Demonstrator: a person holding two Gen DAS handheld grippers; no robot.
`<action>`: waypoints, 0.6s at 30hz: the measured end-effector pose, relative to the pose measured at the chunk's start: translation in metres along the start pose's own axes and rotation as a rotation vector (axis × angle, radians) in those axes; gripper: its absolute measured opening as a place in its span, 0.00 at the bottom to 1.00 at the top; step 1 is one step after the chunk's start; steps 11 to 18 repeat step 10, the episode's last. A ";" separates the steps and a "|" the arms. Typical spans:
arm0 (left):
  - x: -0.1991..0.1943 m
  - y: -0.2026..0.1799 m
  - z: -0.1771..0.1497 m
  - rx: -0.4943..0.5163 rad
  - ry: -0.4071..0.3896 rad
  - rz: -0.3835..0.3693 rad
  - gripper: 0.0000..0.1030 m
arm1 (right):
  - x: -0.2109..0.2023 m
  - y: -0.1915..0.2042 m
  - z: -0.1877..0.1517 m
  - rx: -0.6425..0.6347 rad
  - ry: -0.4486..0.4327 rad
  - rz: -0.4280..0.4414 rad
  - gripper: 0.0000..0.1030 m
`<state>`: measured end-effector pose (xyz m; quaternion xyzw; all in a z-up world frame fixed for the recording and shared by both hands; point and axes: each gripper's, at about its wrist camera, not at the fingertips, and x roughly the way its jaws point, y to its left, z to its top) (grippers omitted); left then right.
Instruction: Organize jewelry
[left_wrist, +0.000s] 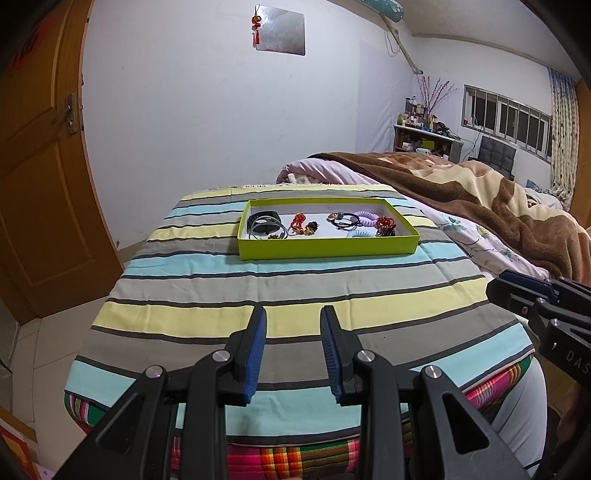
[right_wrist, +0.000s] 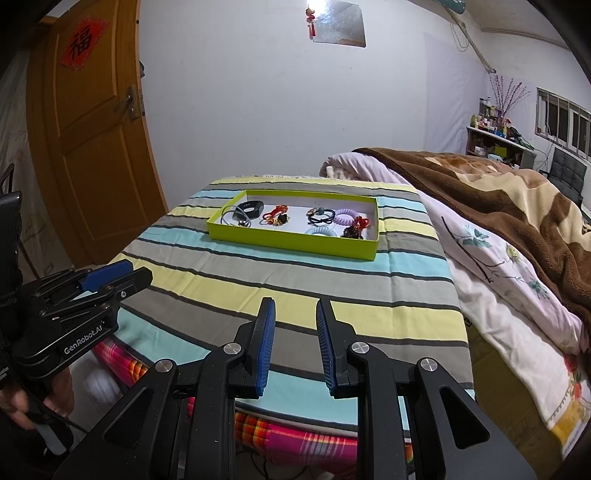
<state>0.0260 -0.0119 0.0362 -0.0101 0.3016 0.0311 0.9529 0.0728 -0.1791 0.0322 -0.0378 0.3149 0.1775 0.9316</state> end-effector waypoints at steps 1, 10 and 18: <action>0.000 0.000 0.000 0.002 0.000 0.000 0.30 | 0.000 0.000 0.000 0.000 0.000 0.000 0.23; 0.001 0.001 0.000 -0.003 -0.003 0.002 0.30 | 0.001 0.000 0.000 0.000 0.003 -0.001 0.23; 0.001 0.001 0.000 -0.003 -0.003 0.002 0.30 | 0.001 0.000 0.000 0.000 0.003 -0.001 0.23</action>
